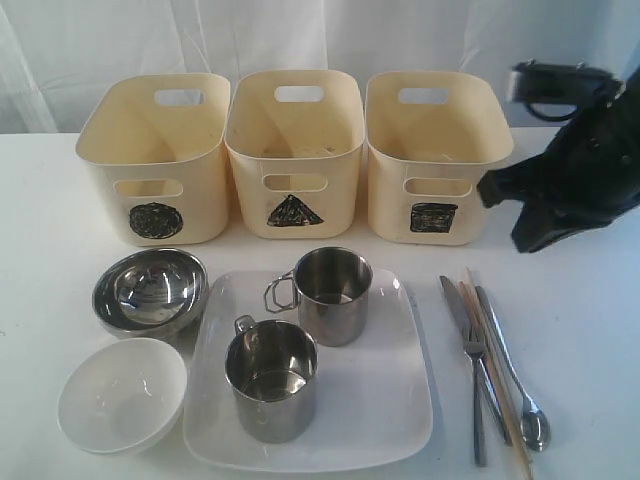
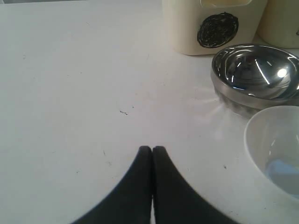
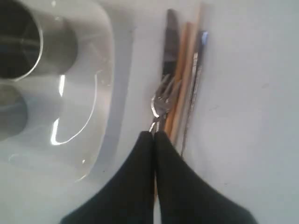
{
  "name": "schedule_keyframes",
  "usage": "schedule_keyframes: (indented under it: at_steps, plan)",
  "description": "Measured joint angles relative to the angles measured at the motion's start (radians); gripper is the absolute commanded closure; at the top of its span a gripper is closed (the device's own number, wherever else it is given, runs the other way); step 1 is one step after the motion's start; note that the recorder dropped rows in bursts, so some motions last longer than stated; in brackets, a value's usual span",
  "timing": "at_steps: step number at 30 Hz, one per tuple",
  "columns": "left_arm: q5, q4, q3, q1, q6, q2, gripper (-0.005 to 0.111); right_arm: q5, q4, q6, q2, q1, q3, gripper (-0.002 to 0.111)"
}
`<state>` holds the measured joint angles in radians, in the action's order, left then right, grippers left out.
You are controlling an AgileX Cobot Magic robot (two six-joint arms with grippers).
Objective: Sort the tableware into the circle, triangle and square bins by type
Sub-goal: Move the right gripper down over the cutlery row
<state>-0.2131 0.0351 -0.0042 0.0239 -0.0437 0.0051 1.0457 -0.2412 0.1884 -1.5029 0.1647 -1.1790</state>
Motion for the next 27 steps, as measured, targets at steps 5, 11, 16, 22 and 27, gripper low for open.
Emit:
schedule_keyframes:
  at_steps: [5,11,16,22,27]
  plan:
    - [0.0,0.0,0.0,0.0,0.0,0.0,0.107,0.015,-0.03,0.076,-0.06,0.087,0.0,0.084]
    - [0.0,0.0,0.0,0.0,0.0,0.0,0.107,0.052,-0.024,0.085,-0.133,0.111,0.0,0.058]
    - [0.0,0.0,0.0,0.0,0.0,0.0,0.107,0.05,-0.014,0.086,-0.199,0.114,0.0,0.06]
    - [0.0,0.0,0.0,0.0,0.0,0.0,0.107,0.029,0.077,-0.003,-0.265,0.114,0.0,0.062]
    - [0.0,0.0,0.0,0.0,0.0,0.0,0.107,0.015,0.111,-0.108,-0.289,0.115,0.0,0.062]
